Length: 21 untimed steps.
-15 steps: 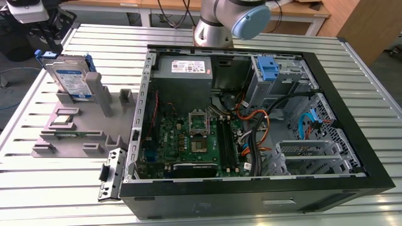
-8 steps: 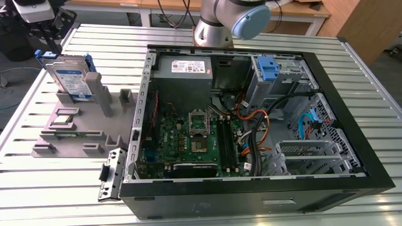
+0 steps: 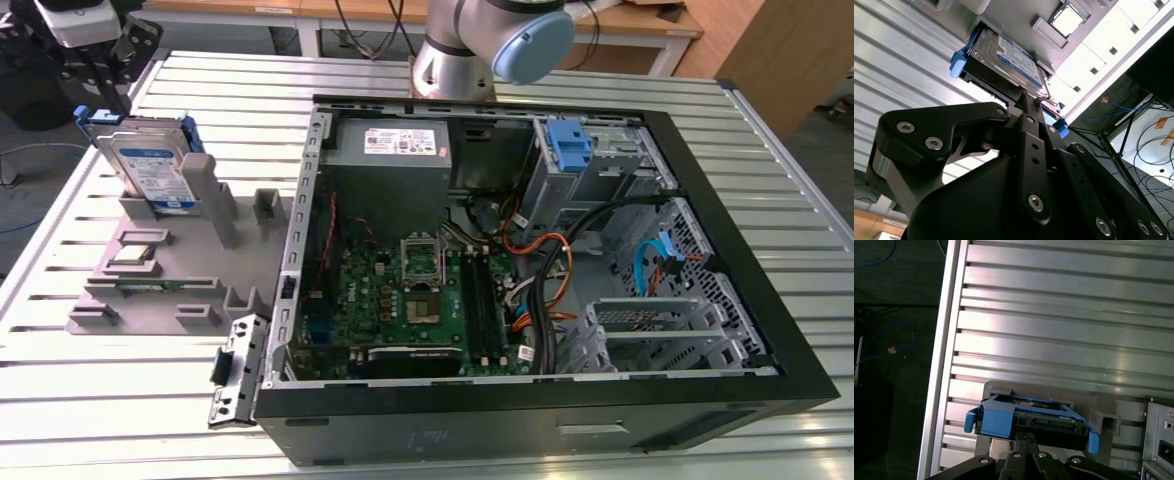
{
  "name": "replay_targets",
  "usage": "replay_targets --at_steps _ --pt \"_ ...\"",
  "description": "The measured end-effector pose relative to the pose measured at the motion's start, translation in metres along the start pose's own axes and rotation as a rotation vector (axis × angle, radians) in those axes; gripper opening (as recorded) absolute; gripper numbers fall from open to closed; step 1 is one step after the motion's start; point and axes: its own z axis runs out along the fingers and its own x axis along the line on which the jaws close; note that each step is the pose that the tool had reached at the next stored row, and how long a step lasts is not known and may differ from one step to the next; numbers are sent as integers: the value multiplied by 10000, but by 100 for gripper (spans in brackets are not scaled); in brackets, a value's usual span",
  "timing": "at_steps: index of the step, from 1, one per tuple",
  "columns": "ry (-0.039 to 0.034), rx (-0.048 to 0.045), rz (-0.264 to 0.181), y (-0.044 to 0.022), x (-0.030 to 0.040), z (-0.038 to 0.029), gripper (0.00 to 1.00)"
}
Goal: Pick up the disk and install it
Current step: 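Pick up the disk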
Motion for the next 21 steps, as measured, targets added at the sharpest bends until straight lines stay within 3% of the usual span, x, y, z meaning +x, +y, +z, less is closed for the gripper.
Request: replay_targets --at_steps 21 --pt "4 7 -121 -1 -2 25 10"
